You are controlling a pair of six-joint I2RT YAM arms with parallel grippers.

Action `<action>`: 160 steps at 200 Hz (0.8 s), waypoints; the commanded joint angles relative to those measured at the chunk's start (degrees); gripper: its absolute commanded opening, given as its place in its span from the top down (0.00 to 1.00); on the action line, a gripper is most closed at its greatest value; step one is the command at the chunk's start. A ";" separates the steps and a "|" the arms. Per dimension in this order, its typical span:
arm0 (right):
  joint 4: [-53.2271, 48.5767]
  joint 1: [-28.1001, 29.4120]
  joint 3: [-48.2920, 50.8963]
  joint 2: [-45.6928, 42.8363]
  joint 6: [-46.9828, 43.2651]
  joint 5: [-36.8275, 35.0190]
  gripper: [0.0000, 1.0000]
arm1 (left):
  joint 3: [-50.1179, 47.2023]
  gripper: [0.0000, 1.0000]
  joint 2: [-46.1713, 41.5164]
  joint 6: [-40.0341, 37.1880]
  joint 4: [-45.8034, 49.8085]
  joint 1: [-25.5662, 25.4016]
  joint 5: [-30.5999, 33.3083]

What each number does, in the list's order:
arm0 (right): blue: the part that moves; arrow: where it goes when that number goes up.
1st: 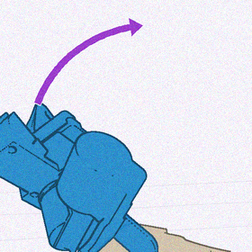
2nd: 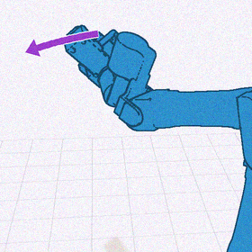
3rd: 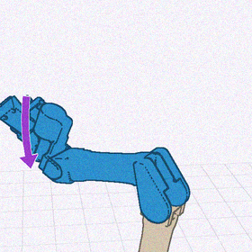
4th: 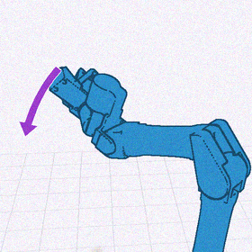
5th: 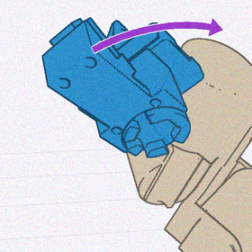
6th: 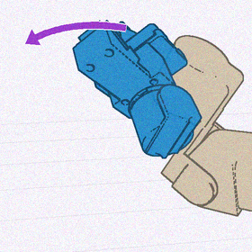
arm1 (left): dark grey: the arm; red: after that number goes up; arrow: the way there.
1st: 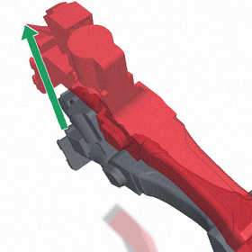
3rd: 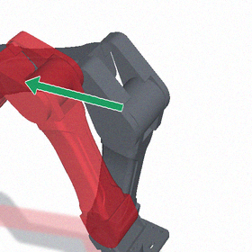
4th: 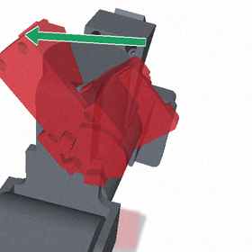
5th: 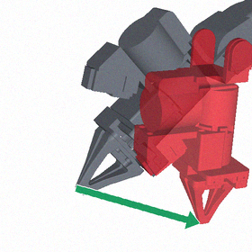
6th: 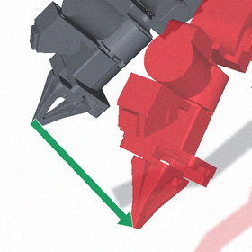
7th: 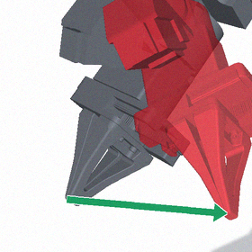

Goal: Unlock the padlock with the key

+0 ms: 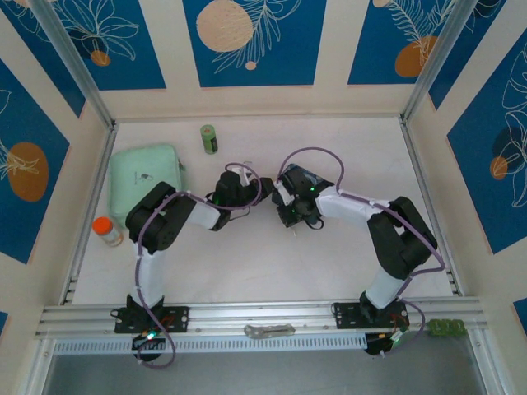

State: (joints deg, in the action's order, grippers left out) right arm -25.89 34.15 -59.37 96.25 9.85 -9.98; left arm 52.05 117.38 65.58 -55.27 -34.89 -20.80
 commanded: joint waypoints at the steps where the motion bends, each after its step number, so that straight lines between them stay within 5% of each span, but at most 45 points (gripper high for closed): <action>1: 2.78 -4.17 -5.19 1.47 9.11 13.21 1.00 | -2.50 0.72 -1.12 1.04 -1.28 -3.42 -5.24; 28: 4.78 -8.69 -2.56 3.19 17.73 25.51 1.00 | -3.22 0.67 -1.26 1.77 -1.95 -3.43 -4.96; 75: 7.08 -12.15 -0.19 3.16 20.68 31.16 0.98 | -10.34 0.33 -8.15 -0.29 -0.57 -2.98 -3.33; 118: 4.38 -9.76 -1.18 5.52 19.51 24.52 0.98 | -17.26 0.24 -13.73 0.50 -1.05 -2.66 -1.22; 160: -0.45 -2.88 -2.78 6.22 16.85 7.87 0.98 | -19.94 0.22 -13.86 2.38 -5.02 -2.23 0.86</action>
State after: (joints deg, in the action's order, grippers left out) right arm -17.67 27.49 -61.63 99.98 25.87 4.19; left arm 33.01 104.20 67.44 -57.39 -37.30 -21.32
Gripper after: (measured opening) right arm 0.110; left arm 0.775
